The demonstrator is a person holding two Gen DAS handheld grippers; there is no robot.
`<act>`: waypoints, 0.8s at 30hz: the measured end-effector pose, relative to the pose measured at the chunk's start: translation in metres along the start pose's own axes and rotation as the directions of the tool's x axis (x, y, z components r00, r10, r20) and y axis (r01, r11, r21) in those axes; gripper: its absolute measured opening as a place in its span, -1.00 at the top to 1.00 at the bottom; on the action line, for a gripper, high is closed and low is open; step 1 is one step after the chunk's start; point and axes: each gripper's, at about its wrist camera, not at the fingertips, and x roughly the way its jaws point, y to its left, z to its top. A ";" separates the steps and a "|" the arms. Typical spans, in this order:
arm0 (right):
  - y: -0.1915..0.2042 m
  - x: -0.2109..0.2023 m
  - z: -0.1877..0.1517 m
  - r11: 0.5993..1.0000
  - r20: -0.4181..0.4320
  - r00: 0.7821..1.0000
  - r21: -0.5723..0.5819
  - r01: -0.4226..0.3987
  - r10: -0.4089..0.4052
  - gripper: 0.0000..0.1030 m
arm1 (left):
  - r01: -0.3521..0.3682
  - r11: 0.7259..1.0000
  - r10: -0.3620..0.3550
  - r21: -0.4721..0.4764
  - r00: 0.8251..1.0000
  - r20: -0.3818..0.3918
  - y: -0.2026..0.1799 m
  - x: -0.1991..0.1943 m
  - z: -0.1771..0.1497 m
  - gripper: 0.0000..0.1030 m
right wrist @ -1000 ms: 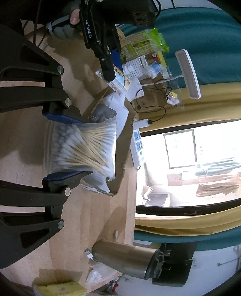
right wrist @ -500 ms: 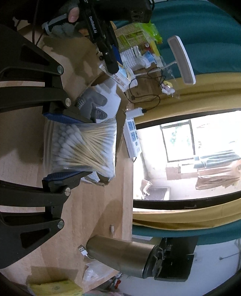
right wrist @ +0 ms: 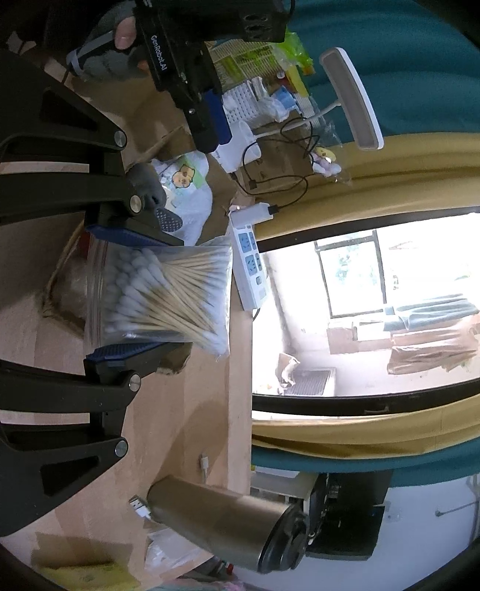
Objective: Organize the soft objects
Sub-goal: 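Lower the tissue pack and swab bag into the box and open both tools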
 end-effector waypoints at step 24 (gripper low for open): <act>0.059 0.060 0.022 0.994 -0.083 0.990 -0.010 -0.112 0.111 0.09 | -0.028 0.991 0.025 -0.129 0.999 -0.026 0.049 -0.001 -0.010 0.01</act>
